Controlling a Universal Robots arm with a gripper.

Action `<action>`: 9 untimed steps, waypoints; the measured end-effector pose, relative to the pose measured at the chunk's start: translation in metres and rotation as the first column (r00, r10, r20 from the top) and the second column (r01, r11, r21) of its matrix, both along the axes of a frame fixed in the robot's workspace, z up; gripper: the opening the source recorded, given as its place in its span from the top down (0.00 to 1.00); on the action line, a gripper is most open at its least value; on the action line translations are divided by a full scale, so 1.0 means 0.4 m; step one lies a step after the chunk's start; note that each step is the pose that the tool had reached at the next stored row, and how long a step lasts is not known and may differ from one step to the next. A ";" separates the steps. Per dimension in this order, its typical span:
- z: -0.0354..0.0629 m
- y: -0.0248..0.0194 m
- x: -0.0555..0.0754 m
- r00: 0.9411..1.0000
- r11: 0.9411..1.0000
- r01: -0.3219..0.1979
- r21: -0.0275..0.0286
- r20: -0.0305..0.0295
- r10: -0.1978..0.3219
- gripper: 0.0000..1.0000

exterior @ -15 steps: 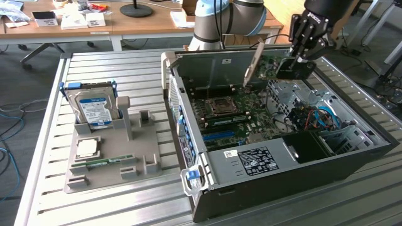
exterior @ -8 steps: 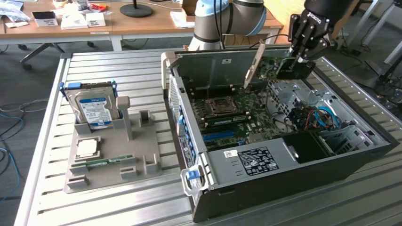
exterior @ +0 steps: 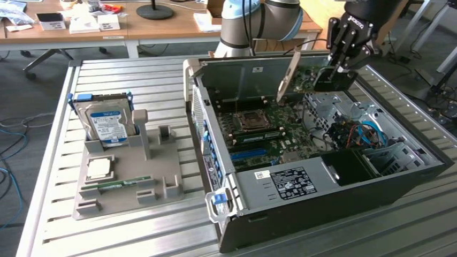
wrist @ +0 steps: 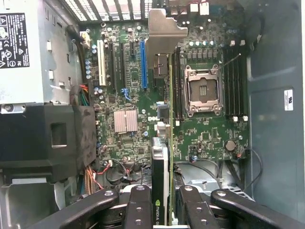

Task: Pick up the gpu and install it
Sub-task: 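Insert the gpu into the slot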

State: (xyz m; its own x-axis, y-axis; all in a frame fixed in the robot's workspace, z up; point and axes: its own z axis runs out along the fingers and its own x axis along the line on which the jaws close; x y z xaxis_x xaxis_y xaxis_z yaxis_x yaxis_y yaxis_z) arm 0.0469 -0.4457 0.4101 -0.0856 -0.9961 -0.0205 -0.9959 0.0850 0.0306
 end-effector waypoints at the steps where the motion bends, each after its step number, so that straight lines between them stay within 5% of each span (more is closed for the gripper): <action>1: -0.001 0.000 -0.001 1.000 1.000 -0.003 0.000 0.001 0.003 0.73; 9: -0.005 0.000 -0.004 1.000 1.000 -0.014 0.000 0.005 0.014 0.73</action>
State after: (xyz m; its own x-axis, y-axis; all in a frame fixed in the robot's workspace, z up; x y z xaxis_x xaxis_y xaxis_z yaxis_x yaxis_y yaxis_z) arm 0.0454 -0.4458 0.4081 -0.0717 -0.9972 -0.0213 -0.9971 0.0712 0.0257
